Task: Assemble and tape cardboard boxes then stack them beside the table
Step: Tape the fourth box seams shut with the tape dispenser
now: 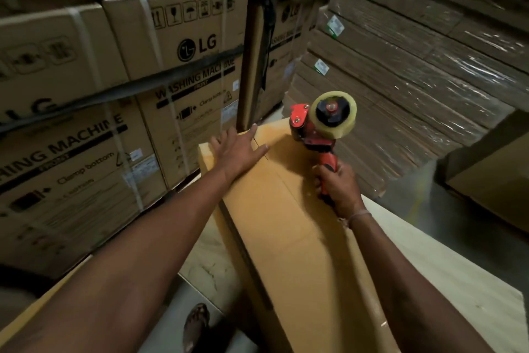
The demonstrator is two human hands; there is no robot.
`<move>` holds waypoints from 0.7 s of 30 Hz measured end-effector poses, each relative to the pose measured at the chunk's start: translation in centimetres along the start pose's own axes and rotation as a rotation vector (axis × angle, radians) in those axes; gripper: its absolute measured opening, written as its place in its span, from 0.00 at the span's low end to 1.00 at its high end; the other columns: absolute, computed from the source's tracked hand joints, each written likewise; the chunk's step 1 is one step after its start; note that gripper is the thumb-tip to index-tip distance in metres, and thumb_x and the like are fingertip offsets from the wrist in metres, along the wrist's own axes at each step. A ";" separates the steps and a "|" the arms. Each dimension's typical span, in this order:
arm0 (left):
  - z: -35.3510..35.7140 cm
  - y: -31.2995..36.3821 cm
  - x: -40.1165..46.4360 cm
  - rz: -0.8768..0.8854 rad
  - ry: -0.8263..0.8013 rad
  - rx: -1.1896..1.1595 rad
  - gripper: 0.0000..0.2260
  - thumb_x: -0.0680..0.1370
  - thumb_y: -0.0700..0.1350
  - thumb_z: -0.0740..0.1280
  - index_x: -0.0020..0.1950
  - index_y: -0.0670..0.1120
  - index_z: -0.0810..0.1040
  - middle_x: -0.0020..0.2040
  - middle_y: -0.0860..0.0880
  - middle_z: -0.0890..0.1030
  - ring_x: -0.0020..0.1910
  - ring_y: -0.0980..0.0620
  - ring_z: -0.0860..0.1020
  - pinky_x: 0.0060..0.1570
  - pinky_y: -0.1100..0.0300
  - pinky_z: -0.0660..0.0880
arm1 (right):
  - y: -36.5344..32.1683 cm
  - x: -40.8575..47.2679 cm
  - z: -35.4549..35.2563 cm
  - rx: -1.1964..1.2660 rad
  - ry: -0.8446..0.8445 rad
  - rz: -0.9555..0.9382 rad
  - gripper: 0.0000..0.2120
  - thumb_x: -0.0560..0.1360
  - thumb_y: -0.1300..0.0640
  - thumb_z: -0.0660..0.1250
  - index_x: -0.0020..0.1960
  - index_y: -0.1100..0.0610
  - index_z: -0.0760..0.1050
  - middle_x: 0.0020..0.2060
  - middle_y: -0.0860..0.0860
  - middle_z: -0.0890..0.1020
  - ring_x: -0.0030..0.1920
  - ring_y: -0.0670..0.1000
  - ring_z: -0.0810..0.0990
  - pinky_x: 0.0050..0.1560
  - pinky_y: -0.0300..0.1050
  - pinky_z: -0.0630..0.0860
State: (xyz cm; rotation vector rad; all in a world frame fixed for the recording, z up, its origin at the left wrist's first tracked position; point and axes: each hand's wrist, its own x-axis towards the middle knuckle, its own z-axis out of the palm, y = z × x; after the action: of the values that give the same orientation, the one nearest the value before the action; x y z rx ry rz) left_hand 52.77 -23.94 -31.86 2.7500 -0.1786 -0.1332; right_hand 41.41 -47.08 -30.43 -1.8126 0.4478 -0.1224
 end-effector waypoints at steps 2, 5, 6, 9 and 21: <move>-0.5 -0.1 0.6 0.060 0.061 -0.230 0.27 0.80 0.58 0.69 0.78 0.58 0.70 0.75 0.42 0.68 0.76 0.40 0.63 0.71 0.46 0.60 | -0.2 0.3 1.3 -0.106 0.016 -0.074 0.07 0.73 0.54 0.70 0.49 0.54 0.79 0.32 0.58 0.81 0.29 0.55 0.78 0.31 0.55 0.77; -1.1 -0.1 1.9 0.142 0.071 -0.789 0.15 0.78 0.43 0.69 0.63 0.54 0.85 0.63 0.48 0.82 0.65 0.45 0.79 0.65 0.54 0.73 | -0.9 0.8 3.8 -0.268 0.041 -0.221 0.09 0.72 0.50 0.70 0.49 0.52 0.80 0.37 0.54 0.84 0.37 0.56 0.81 0.40 0.56 0.80; -1.4 0.0 2.1 0.096 0.036 -0.918 0.13 0.77 0.43 0.68 0.58 0.54 0.86 0.58 0.50 0.85 0.59 0.47 0.82 0.59 0.54 0.76 | -1.3 0.9 4.5 -0.309 0.043 -0.258 0.09 0.72 0.50 0.70 0.50 0.53 0.81 0.38 0.53 0.84 0.38 0.55 0.81 0.40 0.53 0.78; -2.2 -0.1 3.1 -0.060 -0.025 -1.188 0.11 0.79 0.40 0.65 0.50 0.50 0.87 0.45 0.46 0.86 0.46 0.46 0.81 0.52 0.52 0.77 | -2.4 1.3 6.2 -0.379 0.049 -0.296 0.13 0.74 0.52 0.70 0.55 0.55 0.81 0.42 0.52 0.83 0.41 0.53 0.78 0.38 0.43 0.70; -4.7 -1.6 5.6 -0.459 -0.294 -1.687 0.04 0.84 0.42 0.67 0.53 0.42 0.80 0.43 0.42 0.87 0.45 0.47 0.87 0.46 0.51 0.85 | -2.3 1.6 9.3 -0.366 0.125 -0.380 0.11 0.74 0.55 0.73 0.54 0.52 0.76 0.39 0.52 0.81 0.39 0.53 0.79 0.40 0.48 0.77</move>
State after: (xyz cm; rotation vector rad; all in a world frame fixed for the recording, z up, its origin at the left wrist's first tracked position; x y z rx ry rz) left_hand 59.02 -21.52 -28.49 1.0311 0.3546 -0.5118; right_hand 46.35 -38.69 -31.20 -2.2459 0.2145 -0.4420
